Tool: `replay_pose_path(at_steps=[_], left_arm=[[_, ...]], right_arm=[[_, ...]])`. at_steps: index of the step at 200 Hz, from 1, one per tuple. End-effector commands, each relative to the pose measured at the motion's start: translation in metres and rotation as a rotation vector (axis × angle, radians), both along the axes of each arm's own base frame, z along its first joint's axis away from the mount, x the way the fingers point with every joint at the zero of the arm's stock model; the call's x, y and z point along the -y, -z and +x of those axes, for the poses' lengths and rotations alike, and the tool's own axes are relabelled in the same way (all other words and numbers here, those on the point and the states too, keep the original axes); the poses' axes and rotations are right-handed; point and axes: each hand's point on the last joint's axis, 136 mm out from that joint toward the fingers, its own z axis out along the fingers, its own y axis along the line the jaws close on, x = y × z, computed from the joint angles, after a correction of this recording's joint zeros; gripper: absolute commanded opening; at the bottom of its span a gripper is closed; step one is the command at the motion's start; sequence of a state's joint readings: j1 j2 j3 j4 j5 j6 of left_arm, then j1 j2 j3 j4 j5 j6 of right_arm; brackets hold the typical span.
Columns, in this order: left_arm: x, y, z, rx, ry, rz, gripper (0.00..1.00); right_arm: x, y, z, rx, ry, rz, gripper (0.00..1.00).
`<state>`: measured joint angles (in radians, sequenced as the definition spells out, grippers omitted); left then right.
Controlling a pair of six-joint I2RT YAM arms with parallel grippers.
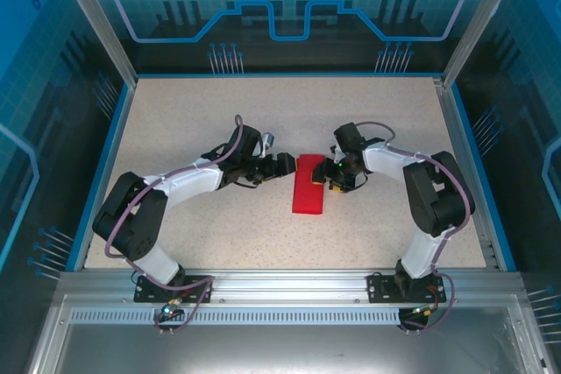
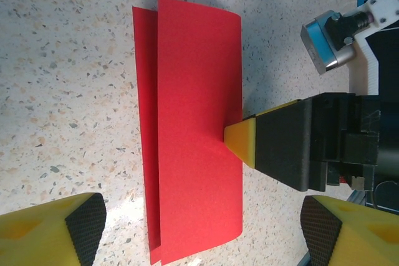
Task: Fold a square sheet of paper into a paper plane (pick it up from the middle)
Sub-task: Fold the square sheet of paper in half at the center of the table, then hold the square sheet of paper at the center of the table.
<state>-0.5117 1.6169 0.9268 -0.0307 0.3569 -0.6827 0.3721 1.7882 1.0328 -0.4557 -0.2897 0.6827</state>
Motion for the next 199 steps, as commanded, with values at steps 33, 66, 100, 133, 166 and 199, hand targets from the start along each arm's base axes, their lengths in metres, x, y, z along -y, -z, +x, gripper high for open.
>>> replay_pose_path(at_steps=[33,66,100,133,166,199], left_arm=[[0.006,-0.006,0.004,0.007,0.000,-0.017,0.86],[0.005,-0.005,0.004,0.007,-0.003,-0.011,0.86],[0.005,-0.005,0.004,0.006,-0.003,-0.010,0.86],[0.005,-0.004,0.004,0.005,0.000,-0.005,0.86],[0.004,-0.003,0.002,0.003,0.002,-0.002,0.86],[0.004,-0.004,0.003,0.005,0.001,-0.004,0.86]], right_arm=[[-0.004,0.010,-0.002,-0.043,-0.054,-0.030,0.61],[-0.006,0.014,-0.005,-0.056,-0.083,-0.058,0.62],[-0.004,0.022,-0.009,-0.081,-0.102,-0.134,0.62],[0.000,0.027,-0.012,-0.100,-0.081,-0.170,0.63],[0.002,0.030,-0.013,-0.109,-0.078,-0.187,0.63],[0.004,0.032,-0.012,-0.111,-0.054,-0.203,0.65]])
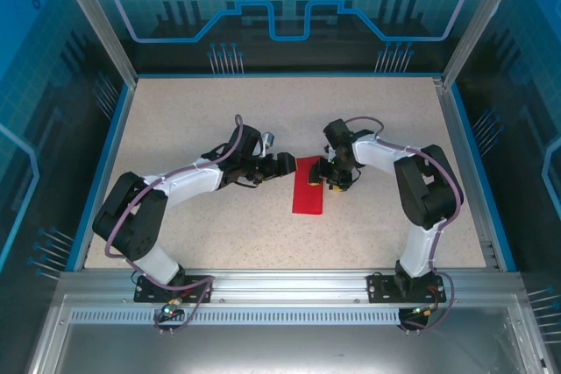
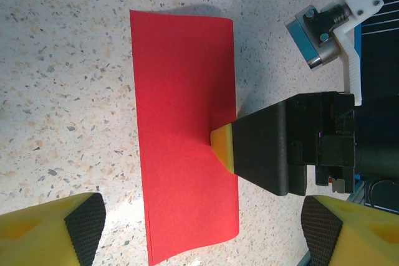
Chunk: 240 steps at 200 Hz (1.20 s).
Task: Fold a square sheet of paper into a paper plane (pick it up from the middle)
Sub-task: Hold the square sheet of paper at the center of the table.
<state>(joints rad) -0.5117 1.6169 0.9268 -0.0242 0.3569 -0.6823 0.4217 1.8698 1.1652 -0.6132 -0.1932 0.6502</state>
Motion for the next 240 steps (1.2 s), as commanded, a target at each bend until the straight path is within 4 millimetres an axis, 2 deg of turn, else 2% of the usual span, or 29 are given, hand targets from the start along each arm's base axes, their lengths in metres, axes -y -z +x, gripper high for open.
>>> replay_pose_path(at_steps=[1,44,78,109,153,179,204,240], left_arm=[[0.004,-0.003,0.002,0.001,0.003,-0.002,0.86],[0.002,-0.002,0.002,-0.002,-0.005,0.007,0.84],[0.002,-0.001,0.002,-0.009,-0.004,0.011,0.73],[0.003,0.001,0.002,-0.020,-0.011,0.008,0.55],[0.004,0.003,0.003,-0.034,-0.013,0.005,0.18],[0.008,0.005,0.003,-0.042,-0.011,-0.009,0.00],[0.013,0.010,0.005,-0.062,-0.005,-0.008,0.00],[0.033,0.020,0.009,-0.094,0.024,-0.013,0.00]], right_arm=[[0.007,0.027,-0.012,-0.059,0.005,-0.075,0.65],[0.006,0.036,-0.015,-0.076,-0.014,-0.107,0.64],[0.010,0.041,-0.016,-0.087,-0.022,-0.130,0.64],[0.015,0.044,-0.017,-0.093,-0.024,-0.163,0.64],[0.018,0.048,-0.018,-0.103,-0.021,-0.178,0.64],[0.019,0.049,-0.018,-0.105,-0.018,-0.185,0.64],[0.020,0.051,-0.019,-0.110,-0.020,-0.191,0.64],[0.021,0.053,-0.020,-0.114,-0.018,-0.197,0.64]])
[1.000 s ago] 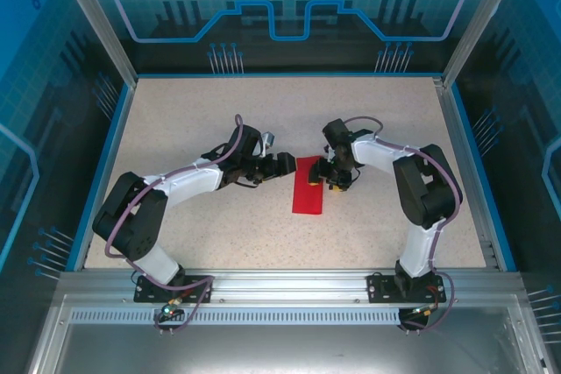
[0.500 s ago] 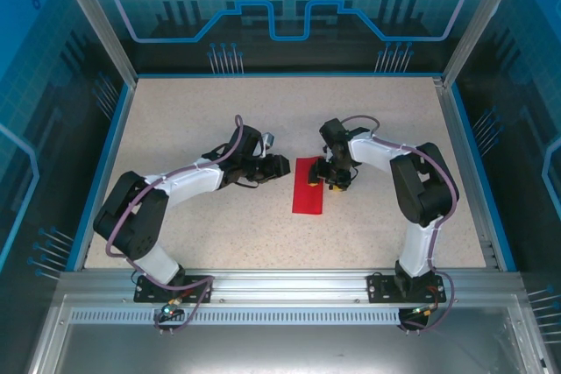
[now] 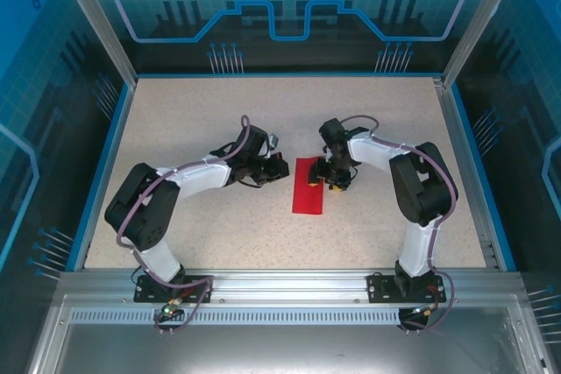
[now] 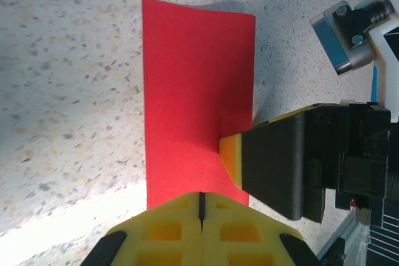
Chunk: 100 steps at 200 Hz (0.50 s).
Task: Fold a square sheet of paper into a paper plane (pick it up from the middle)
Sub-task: Hold the square sheet of paper at the center of the table.
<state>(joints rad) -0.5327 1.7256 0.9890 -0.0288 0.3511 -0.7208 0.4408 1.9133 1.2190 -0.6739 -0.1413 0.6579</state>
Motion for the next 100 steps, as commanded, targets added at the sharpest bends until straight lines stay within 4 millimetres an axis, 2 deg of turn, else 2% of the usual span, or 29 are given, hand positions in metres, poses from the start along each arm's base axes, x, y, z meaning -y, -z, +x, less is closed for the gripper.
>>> replay_pose_path(at_steps=[1,34,100], left_arm=[[0.020,-0.001,0.001,-0.027,0.032,-0.032,0.00],[0.037,0.014,0.003,-0.073,0.048,-0.021,0.00],[0.050,0.043,0.001,-0.144,0.049,0.023,0.00]], right_arm=[[0.019,0.048,-0.020,-0.087,-0.011,-0.129,0.64],[0.019,0.050,-0.021,-0.092,-0.009,-0.131,0.64],[0.019,0.052,-0.023,-0.095,-0.013,-0.135,0.64]])
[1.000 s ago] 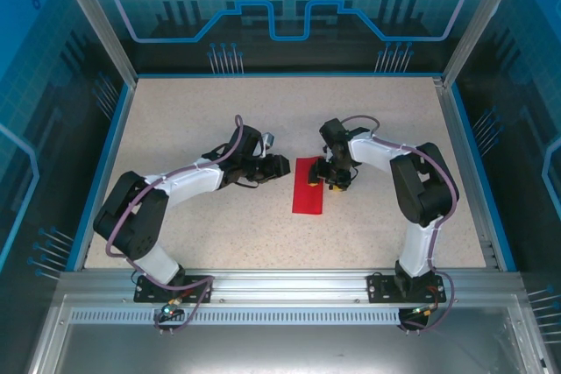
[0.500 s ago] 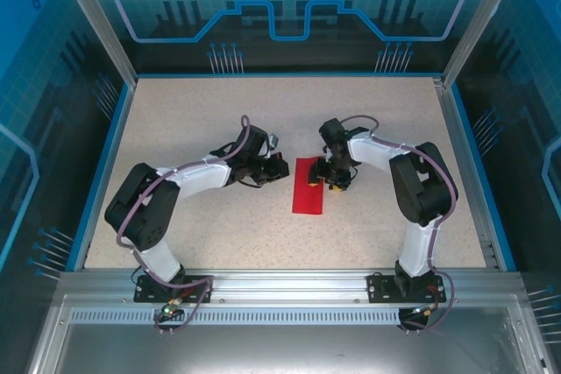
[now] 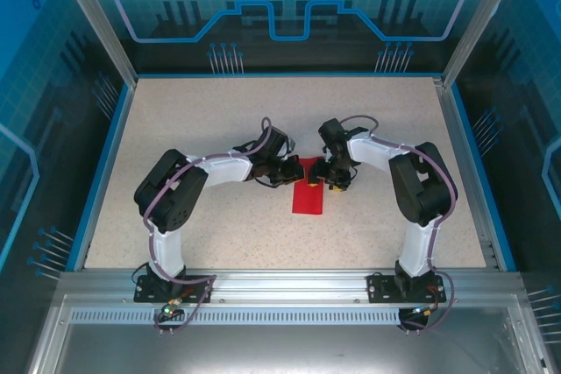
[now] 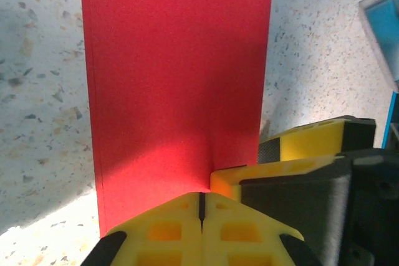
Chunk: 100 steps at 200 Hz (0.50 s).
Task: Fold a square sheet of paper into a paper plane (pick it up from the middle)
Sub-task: Hold the square sheet of paper at the center of the table.
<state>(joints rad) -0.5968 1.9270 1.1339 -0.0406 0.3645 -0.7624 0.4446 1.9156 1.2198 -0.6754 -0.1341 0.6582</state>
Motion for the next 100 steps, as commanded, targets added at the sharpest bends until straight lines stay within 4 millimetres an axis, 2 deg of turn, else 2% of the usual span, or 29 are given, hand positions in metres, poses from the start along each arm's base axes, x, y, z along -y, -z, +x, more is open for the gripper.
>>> replay_pose_path(at_steps=[1,100], left_arm=[[0.009,0.009,-0.005,-0.053,0.004,0.008,0.00],[0.001,0.036,-0.010,-0.088,-0.021,0.081,0.00]], right_arm=[[0.019,0.051,-0.023,-0.096,-0.009,-0.127,0.64],[0.019,0.053,-0.024,-0.100,-0.011,-0.129,0.64]])
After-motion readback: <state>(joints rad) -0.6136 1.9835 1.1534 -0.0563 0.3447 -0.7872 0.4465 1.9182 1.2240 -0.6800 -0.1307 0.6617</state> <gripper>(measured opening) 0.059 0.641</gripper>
